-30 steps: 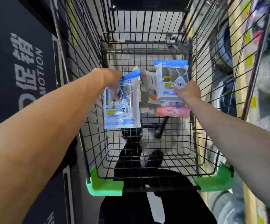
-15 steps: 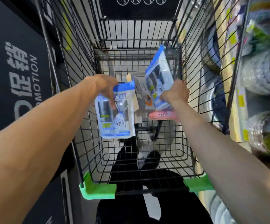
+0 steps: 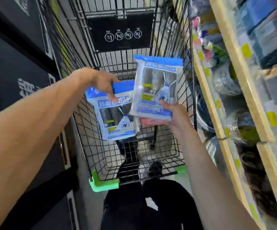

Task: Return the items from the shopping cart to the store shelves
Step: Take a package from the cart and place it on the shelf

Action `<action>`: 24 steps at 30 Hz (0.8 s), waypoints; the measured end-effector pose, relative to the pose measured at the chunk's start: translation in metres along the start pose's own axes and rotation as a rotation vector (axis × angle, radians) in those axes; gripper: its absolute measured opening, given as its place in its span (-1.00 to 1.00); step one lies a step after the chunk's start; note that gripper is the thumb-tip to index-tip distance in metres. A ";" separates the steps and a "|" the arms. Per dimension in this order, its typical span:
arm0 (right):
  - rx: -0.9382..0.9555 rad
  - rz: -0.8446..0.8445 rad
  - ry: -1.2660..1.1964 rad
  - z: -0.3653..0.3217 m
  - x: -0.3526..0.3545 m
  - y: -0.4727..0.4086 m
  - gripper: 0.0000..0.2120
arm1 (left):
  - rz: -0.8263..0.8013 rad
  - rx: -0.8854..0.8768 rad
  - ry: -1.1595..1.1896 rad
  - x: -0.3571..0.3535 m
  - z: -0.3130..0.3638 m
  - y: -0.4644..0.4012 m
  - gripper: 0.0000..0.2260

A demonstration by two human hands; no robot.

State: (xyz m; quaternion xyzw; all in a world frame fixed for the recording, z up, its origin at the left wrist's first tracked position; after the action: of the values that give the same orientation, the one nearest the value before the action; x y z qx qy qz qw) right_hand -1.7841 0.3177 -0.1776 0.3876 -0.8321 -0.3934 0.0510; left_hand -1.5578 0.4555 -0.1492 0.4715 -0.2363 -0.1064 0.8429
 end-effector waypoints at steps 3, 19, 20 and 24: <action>0.006 -0.177 -0.151 0.003 -0.005 0.029 -0.76 | 0.000 -0.091 0.170 0.019 0.030 0.028 -0.86; 0.098 -0.150 -0.400 -0.020 0.027 0.139 -0.83 | -0.131 -0.367 1.055 -0.010 0.107 0.071 -0.44; 0.107 -0.123 -0.407 -0.021 0.031 0.146 -0.75 | -0.136 -0.415 1.141 -0.015 0.115 0.071 -0.48; 0.179 0.012 -0.546 -0.028 0.053 0.170 -0.56 | -0.457 -0.674 1.386 -0.040 0.159 0.069 -0.08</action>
State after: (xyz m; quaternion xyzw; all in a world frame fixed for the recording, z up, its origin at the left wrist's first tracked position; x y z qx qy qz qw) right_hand -1.9123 0.3305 -0.0518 0.2655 -0.8488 -0.4078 -0.2068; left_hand -1.6747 0.3896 -0.0326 0.1870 0.4879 -0.0251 0.8523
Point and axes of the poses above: each hand's wrist, its own y-axis away from the middle knuckle, its own x-axis out of the back of the hand, z = x × y, the point moved 5 cm from there along -y, towards the middle knuckle, and after that the axes turned 7 degrees about -z, right-handed, at the moved point
